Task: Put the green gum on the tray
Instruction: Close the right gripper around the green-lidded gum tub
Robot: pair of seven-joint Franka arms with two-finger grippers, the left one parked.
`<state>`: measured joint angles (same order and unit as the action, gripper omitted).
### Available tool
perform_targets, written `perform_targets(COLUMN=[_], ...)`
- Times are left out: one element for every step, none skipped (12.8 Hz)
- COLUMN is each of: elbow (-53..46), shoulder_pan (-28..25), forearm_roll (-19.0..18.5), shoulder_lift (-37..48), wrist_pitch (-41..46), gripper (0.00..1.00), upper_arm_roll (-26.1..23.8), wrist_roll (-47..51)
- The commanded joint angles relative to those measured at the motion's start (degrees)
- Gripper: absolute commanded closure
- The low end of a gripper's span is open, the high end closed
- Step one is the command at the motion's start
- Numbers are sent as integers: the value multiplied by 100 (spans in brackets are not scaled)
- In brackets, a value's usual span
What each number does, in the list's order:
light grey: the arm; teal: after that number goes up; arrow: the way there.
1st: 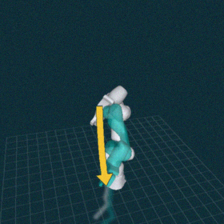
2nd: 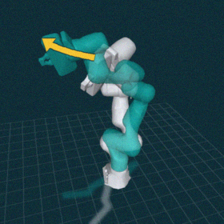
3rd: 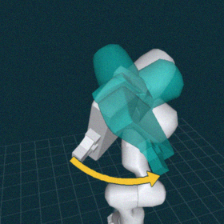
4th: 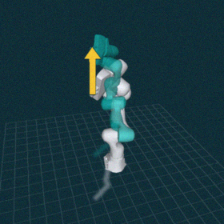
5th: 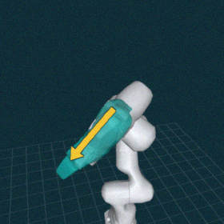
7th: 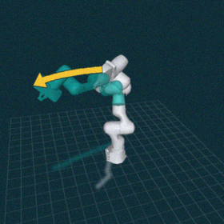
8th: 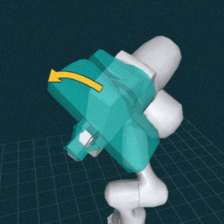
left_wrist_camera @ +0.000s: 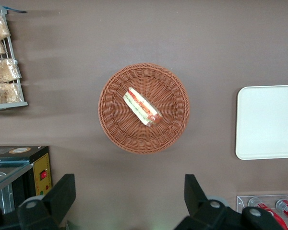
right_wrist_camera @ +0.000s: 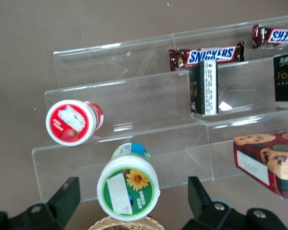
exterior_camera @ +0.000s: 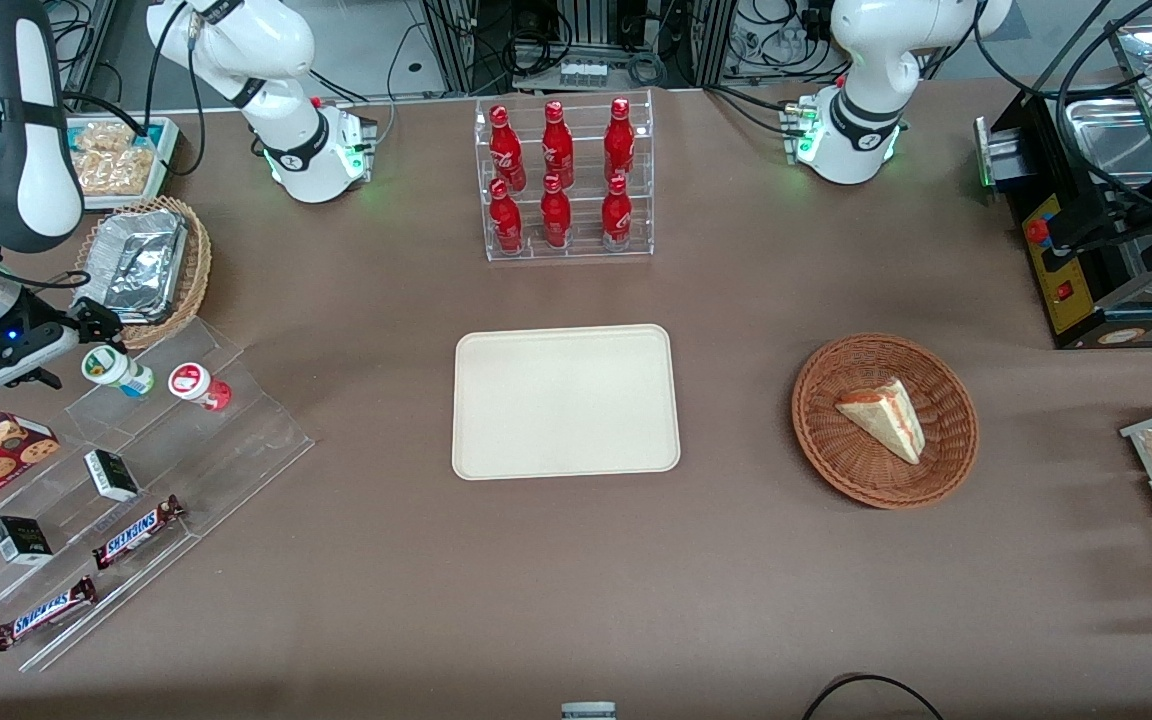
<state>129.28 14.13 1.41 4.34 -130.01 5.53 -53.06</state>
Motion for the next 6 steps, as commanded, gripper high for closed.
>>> perform_targets(elbow=[140, 176, 194, 194, 194, 194], shoulder_pan=[28, 28, 28, 28, 28, 28], forearm_roll=[70, 70, 70, 70, 70, 87], shoulder_lift=[-20, -20, -20, -38, -82, -117], wrist_pitch=[-234, -296, -314, -323, -323, -331], gripper=[0, 0, 0, 0, 0, 0], upper_arm_roll=[18, 18, 18, 18, 18, 18], wrist_roll=[-99, -99, -99, -99, -99, -99])
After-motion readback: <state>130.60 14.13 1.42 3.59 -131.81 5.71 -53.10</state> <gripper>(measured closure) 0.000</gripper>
